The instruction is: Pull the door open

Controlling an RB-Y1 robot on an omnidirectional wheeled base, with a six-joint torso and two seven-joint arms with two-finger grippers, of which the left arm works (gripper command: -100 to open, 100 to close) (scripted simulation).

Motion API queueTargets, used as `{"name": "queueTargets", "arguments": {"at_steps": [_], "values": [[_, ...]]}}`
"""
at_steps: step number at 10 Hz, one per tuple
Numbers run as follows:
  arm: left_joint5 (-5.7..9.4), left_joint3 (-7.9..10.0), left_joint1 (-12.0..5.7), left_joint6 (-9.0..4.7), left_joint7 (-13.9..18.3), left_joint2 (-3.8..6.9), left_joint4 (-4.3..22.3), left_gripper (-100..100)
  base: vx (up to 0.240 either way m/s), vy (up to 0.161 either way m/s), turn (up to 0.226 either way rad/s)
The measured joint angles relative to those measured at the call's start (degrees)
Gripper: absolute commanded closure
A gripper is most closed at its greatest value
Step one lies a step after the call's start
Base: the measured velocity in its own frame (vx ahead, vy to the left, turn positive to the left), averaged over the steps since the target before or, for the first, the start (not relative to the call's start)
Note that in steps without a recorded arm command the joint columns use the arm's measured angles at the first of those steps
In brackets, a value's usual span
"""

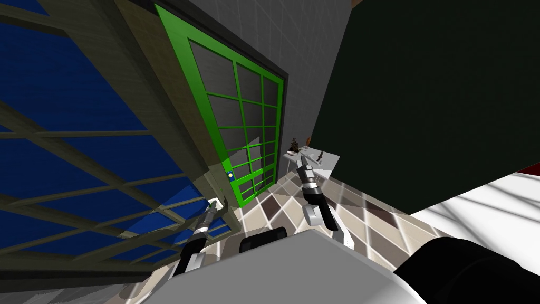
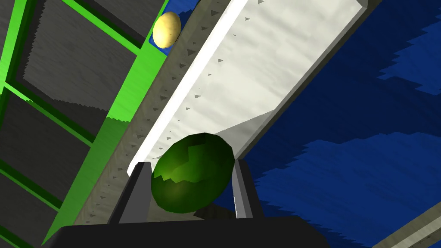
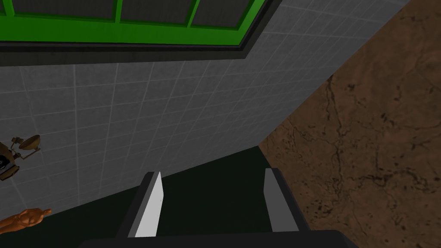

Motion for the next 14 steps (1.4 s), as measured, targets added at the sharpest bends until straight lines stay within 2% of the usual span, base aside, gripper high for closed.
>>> {"name": "queueTargets", "arguments": {"at_steps": [10,14], "values": [[3.27,-1.70,-0.12,0.12,13.21,0.52,-0.05,100,-0.029,0.013,-0.036],[5.03,-2.59,-0.22,0.12,19.03,0.85,-0.01,100,-0.036,0.014,-0.036]]}}
